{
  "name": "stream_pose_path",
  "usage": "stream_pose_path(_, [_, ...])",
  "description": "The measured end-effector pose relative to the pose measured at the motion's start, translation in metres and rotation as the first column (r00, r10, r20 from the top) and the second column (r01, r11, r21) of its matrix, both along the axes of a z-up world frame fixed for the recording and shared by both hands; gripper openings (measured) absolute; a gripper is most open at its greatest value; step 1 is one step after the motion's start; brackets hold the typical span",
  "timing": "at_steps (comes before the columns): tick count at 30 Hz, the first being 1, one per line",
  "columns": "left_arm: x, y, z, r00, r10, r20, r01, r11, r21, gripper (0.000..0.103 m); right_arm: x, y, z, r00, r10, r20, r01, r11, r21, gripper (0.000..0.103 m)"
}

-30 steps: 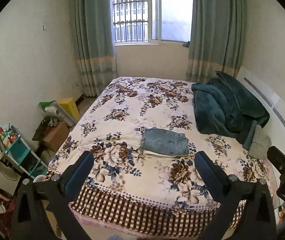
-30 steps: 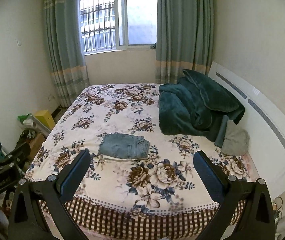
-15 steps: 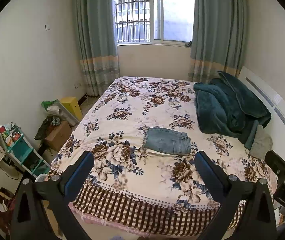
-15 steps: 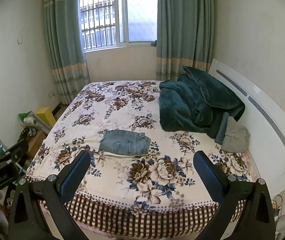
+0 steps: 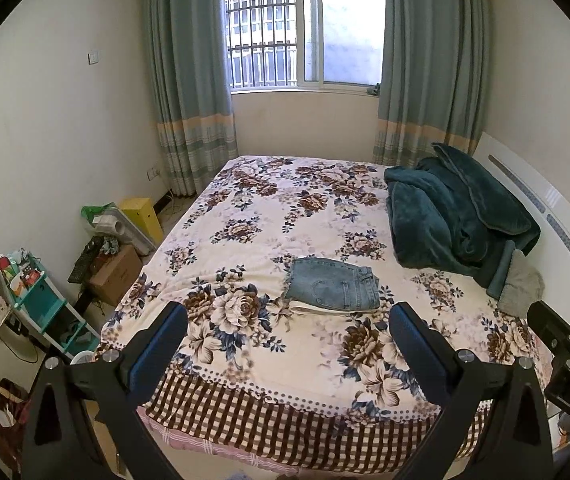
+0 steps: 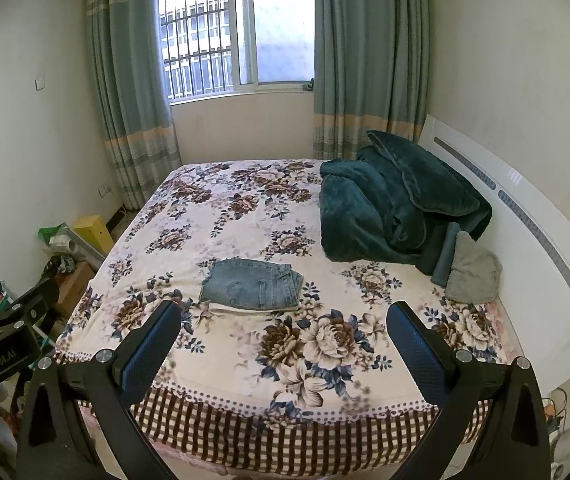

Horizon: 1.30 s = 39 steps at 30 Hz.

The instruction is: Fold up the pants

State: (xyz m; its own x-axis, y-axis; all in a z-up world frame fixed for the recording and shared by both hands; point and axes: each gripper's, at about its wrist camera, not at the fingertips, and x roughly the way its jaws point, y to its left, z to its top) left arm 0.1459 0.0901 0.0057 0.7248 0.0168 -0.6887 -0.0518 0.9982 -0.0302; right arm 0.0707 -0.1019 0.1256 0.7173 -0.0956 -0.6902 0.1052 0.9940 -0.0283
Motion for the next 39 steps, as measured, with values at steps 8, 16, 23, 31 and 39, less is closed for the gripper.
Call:
stream_pose_path(8, [-0.001,0.001,0.003,1.0,-0.003,-0.003,0.003,1.0,0.003,0.103,-0.004,0.0,0.001,1.0,0.006,-0.004,-0.006,1.0,-0.001,0.103])
stream_pose_path(16, [-0.002,0.002,0.003,1.0,-0.002,-0.002,0.002,1.0,0.002,0.103,-0.003,0.001,0.001,1.0,0.005,-0.003,-0.005,1.0,0.0,0.103])
stream_pose_path(23, [0.0,0.003,0.002,1.0,-0.006,-0.006,0.006,1.0,0.001,0.103,0.002,0.006,0.004,1.0,0.013,-0.011,-0.013,1.0,0.001,0.103])
stream_pose_path(31, [-0.002,0.005,0.004,1.0,-0.007,-0.002,0.007,1.0,-0.001,0.103,0.006,0.009,0.006,1.0,0.013,-0.01,-0.013,1.0,-0.001,0.103])
stream_pose_path(39, [-0.002,0.006,0.007,1.0,-0.007,0.002,0.007,1.0,-0.003,0.103,0.009,0.012,0.009,1.0,0.013,-0.007,-0.013,1.0,-0.003,0.103])
